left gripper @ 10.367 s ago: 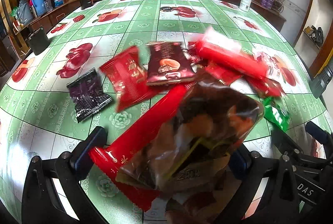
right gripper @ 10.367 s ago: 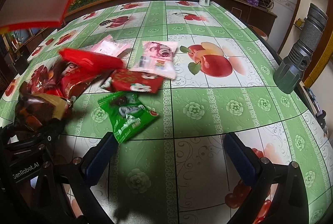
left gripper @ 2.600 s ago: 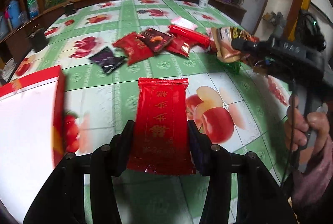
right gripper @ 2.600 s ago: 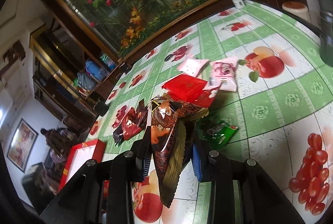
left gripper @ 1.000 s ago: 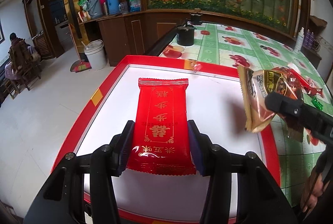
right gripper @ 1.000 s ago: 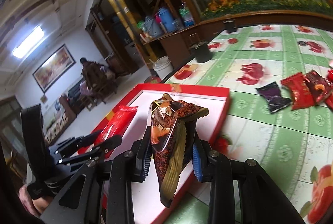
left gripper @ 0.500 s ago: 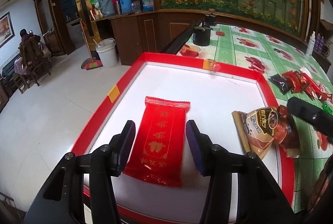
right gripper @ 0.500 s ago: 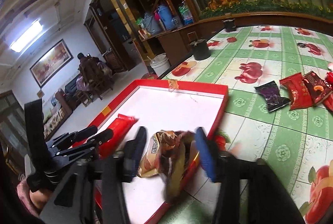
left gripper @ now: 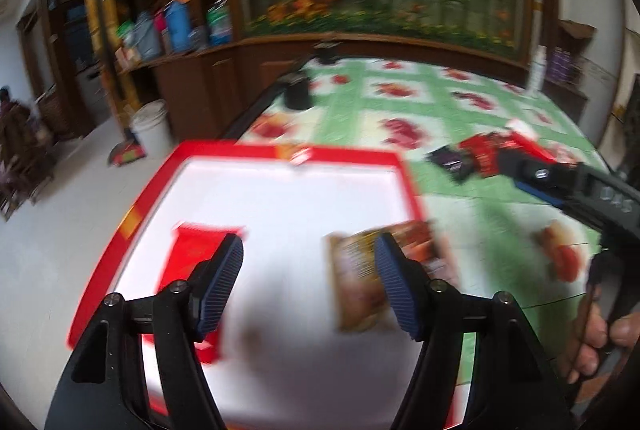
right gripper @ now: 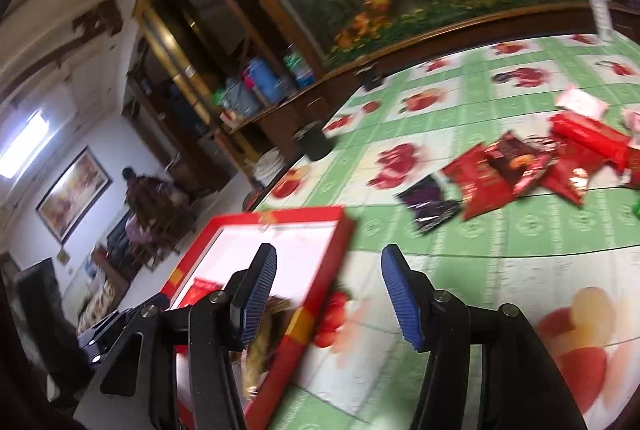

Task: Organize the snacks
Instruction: 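Lower the brown-and-gold bag into the tray and open the right tool, then grasp the green snack packet with the left tool while the right tool grasps a red packet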

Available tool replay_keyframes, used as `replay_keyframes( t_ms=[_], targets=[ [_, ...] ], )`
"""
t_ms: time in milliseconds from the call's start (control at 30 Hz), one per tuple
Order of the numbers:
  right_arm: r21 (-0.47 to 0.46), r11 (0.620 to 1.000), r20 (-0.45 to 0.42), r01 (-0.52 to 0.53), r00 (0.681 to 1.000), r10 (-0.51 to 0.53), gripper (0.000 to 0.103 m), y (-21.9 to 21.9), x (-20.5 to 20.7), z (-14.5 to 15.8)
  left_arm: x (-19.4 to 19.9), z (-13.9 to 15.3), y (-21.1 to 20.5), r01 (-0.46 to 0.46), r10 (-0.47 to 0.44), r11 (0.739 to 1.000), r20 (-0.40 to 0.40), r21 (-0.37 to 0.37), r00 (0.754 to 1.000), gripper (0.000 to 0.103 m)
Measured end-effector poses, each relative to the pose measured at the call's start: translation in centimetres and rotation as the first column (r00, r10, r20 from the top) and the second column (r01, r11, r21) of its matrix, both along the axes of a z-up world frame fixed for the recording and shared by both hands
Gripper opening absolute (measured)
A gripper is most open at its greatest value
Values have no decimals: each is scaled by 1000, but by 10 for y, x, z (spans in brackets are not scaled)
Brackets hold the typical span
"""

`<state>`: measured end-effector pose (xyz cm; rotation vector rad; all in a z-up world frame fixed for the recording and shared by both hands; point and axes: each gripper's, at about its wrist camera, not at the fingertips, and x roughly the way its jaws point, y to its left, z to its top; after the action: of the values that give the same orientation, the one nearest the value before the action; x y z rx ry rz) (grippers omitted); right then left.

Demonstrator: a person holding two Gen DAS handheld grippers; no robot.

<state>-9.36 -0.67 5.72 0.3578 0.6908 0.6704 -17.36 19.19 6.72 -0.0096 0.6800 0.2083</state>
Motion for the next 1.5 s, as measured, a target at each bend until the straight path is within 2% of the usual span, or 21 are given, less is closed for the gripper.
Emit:
replay_keyframes(
  t_ms=[67,133,233,333,400,567,667,767,933,1033,1167,1267,1300,1333,1400,1500],
  targets=[
    [17,999,-2,41,999,-41,58,-15,3,1,4,8,-18,48,-48,999,32,16,998,82],
    [46,995,-11,89,996,-88,59,-36,7,1,12,11,-36,88,-91,994,48,59,995,82],
    [84,983,-30,162,987,-160,60,-68,13,1,31,2,-51,104,-106,986,8,130,994,82],
    [115,963,-39,242,970,-239,60,-107,17,1,43,-18,-50,81,-71,983,-66,167,995,82],
    [141,944,-53,298,955,-293,60,-136,20,0,46,-28,-43,58,-42,986,-107,154,993,82],
    [185,897,-97,401,916,-389,61,-195,26,-4,38,-27,-22,13,3,989,-107,146,994,82],
    [148,879,-103,453,891,-442,61,-219,31,-4,41,-28,-10,5,8,995,-139,95,990,82],
    [88,885,-157,456,884,-440,61,-234,47,-12,46,-31,-5,2,8,998,-174,56,985,82],
    [81,903,-268,423,882,-389,62,-245,74,-24,49,-32,-14,1,16,997,-202,82,979,82],
    [127,903,-294,411,885,-362,61,-248,89,-23,46,-24,-22,13,0,997,-179,73,984,82],
    [124,916,-367,381,875,-314,61,-241,116,-33,44,-5,-51,94,-81,991,-132,93,988,82],
    [121,937,-403,329,878,-256,52,-229,132,-43,51,4,-81,174,-161,979,-124,104,979,82],
    [112,943,-412,313,878,-243,43,-225,135,-46,56,4,-93,204,-190,974,-130,102,973,82],
    [89,946,-416,310,875,-248,29,-222,138,-51,60,5,-100,220,-206,971,-136,99,969,82],
    [52,951,-426,303,869,-254,18,-219,141,-58,73,4,-123,274,-260,959,-155,76,953,82],
    [81,955,-432,285,874,-224,14,-225,142,-62,87,2,-151,332,-319,942,-166,56,933,82]
  ],
)
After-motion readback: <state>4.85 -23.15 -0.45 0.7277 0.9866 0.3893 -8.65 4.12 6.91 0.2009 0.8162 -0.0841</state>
